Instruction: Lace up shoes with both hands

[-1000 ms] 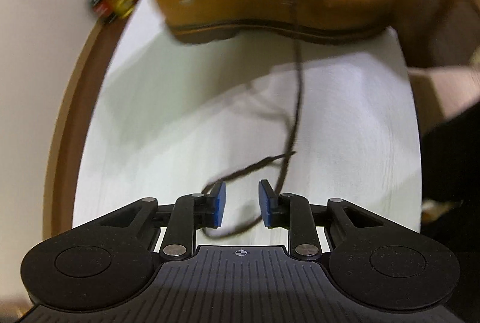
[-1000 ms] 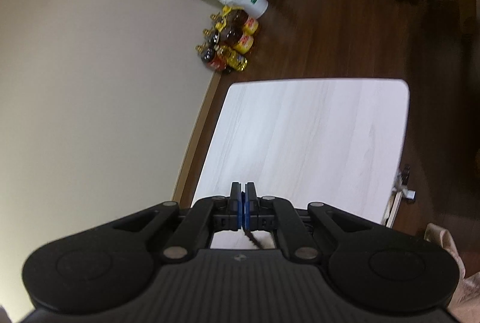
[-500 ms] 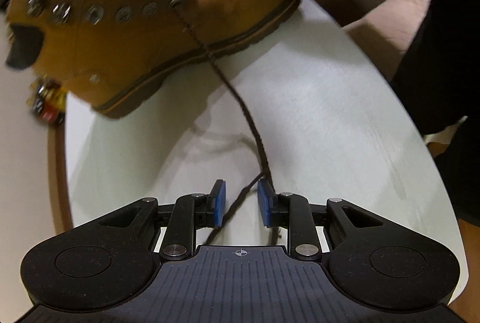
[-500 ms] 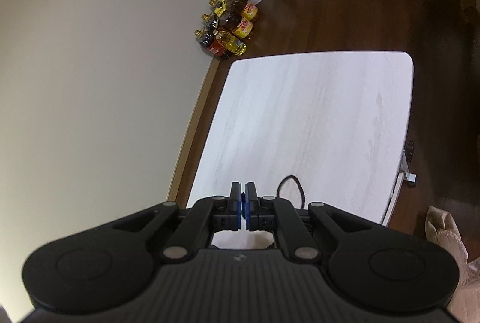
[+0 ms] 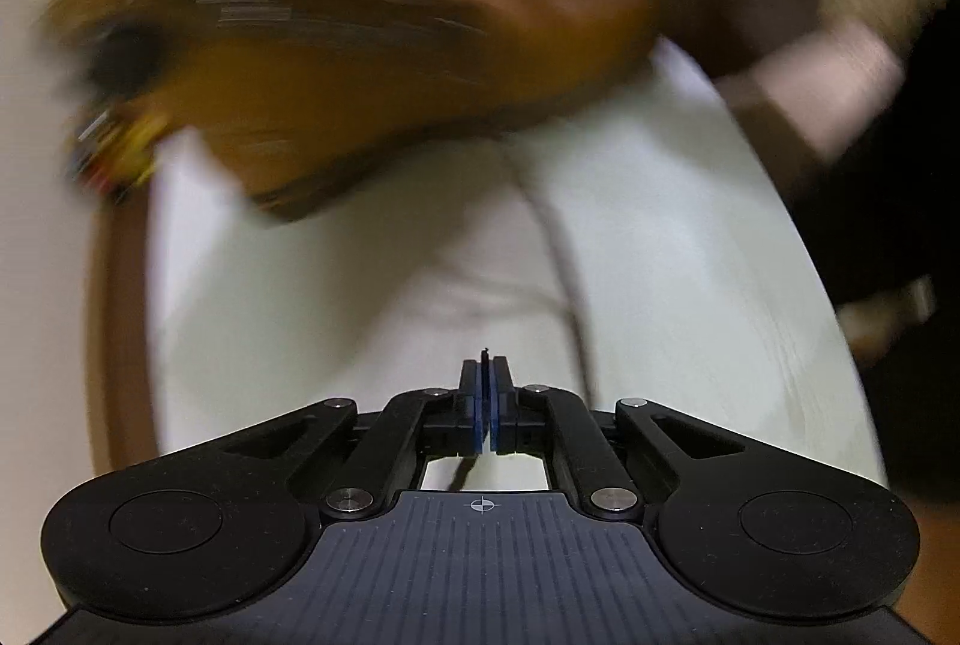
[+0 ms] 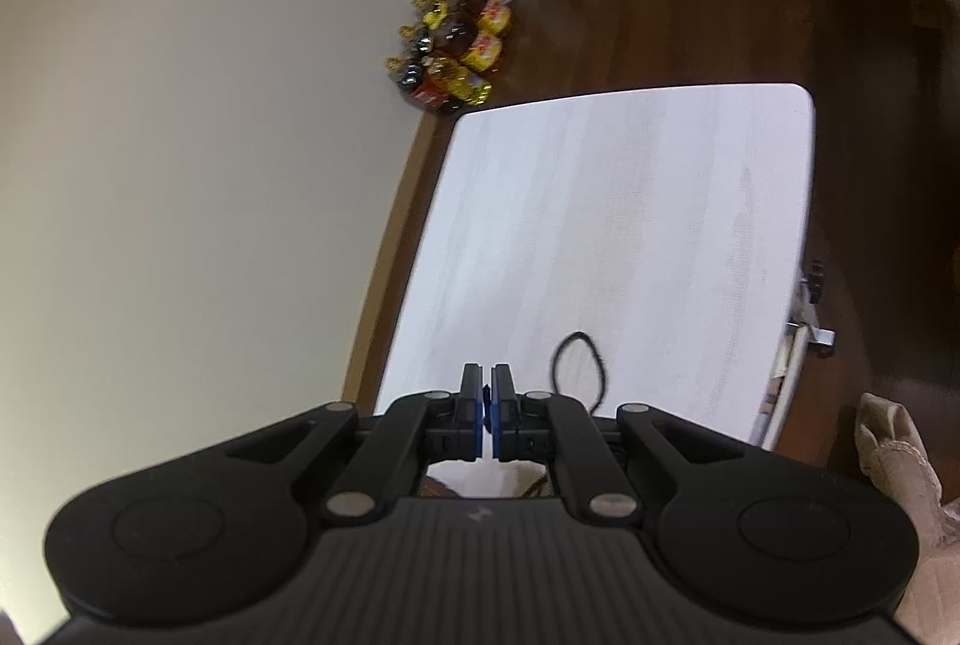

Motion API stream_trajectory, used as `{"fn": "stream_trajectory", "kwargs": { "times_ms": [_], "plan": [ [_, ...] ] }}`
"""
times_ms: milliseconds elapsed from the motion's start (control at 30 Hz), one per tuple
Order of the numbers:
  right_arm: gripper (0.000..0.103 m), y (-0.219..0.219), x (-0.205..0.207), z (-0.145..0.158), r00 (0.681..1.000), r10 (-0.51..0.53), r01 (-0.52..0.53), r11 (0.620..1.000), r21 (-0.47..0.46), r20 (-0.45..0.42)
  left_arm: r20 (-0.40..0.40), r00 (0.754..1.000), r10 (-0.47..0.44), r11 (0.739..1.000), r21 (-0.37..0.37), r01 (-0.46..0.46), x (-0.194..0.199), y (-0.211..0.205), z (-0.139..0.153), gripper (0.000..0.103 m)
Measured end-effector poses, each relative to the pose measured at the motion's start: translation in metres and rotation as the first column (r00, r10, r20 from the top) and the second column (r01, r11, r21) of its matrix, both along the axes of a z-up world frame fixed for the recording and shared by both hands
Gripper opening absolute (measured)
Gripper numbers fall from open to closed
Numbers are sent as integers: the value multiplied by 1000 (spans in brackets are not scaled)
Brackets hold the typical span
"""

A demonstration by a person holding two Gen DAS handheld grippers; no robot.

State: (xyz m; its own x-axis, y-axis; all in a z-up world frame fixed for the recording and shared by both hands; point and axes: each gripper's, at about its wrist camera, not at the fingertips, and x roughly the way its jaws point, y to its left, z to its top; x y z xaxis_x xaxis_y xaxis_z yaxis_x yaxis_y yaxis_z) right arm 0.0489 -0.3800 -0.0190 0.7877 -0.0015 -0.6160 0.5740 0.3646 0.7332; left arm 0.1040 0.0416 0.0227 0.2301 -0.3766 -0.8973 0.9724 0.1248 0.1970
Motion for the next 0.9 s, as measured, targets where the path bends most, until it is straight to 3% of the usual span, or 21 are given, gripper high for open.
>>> {"fn": "stream_trajectory", "kwargs": {
  "times_ms": [33,67,100,133,167,300,433,533,633,767,833,900],
  "plan": [
    [3,1,2,5,1000,20,-19,1000,-16,15,0,997,83,996,-36,-83,4,3,13,2],
    [3,1,4,8,999,35,-34,999,-27,26,-2,978,207,973,-101,-206,9,8,34,2],
    [3,1,8,13,997,57,-55,998,-41,42,-14,970,244,962,-125,-244,10,10,43,2],
    [3,2,12,19,995,79,-76,996,-54,67,2,941,338,924,-190,-331,9,17,65,2],
    [3,2,15,24,991,93,-88,994,-61,93,19,928,371,908,-217,-359,7,20,74,2],
    [3,10,0,59,977,79,-53,989,-135,197,86,877,472,851,-306,-427,-5,41,105,2],
    [1,29,-61,95,961,-11,78,970,-232,278,192,833,519,822,-377,-426,-16,93,133,2],
    [1,52,-118,102,949,-109,194,941,-277,296,250,791,559,801,-410,-436,-16,139,150,2],
    [1,75,-150,98,955,-138,219,926,-308,262,276,757,592,784,-417,-460,-22,183,165,2],
    [5,119,-153,69,979,-101,145,955,-259,176,250,775,580,785,-425,-450,-44,202,174,2],
    [15,134,-139,53,990,-54,84,968,-236,130,235,801,551,800,-420,-428,-57,200,168,2],
    [17,146,-121,27,998,8,4,979,-204,60,204,816,540,804,-412,-429,-64,196,163,2]
  ]
}}
